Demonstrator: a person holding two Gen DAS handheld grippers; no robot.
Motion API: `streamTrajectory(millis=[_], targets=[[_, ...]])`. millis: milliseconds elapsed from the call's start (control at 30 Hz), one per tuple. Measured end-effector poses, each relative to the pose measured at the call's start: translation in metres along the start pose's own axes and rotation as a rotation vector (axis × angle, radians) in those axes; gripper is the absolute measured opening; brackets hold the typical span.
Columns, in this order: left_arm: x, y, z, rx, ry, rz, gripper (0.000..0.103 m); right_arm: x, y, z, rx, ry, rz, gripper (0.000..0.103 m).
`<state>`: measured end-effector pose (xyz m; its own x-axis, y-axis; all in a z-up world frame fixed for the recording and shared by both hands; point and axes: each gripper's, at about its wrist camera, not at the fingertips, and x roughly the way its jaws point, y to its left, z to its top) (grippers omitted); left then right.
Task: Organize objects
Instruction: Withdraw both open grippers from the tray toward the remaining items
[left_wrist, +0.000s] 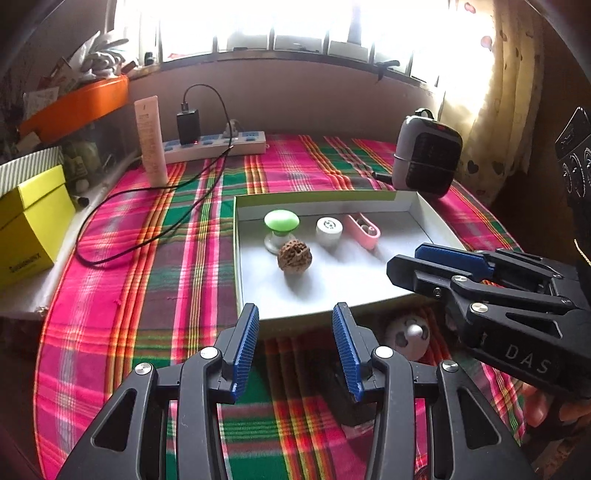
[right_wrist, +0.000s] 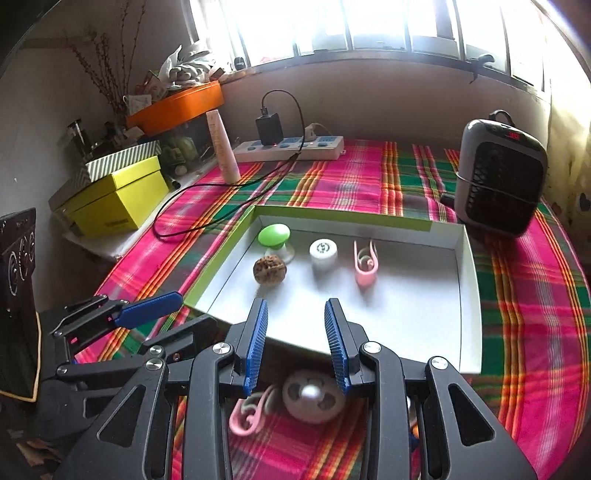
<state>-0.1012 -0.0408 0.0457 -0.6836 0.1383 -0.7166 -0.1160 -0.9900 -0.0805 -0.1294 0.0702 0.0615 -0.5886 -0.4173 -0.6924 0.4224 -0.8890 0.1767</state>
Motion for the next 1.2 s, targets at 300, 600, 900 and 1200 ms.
streamTrajectory(millis=[300,600,900,1200], targets=[[-0.007,-0.003,-0.014,-0.005,0.011,-0.015,0.04,-0.011,0.004,-0.02,-0.028,-0.005,-0.025,0.033],[-0.006,-0.005,-0.028,-0.02,0.047,-0.034,0.041,-0.026,-0.002,-0.038,-0.014,-0.016,-0.058,0.033],[-0.003,-0.004,-0.039,-0.042,0.083,-0.054,0.041,-0.039,-0.02,-0.058,0.017,-0.009,-0.107,0.044],[0.001,-0.012,-0.044,-0.041,0.115,-0.106,0.045,-0.043,-0.041,-0.073,0.055,0.005,-0.153,0.044]])
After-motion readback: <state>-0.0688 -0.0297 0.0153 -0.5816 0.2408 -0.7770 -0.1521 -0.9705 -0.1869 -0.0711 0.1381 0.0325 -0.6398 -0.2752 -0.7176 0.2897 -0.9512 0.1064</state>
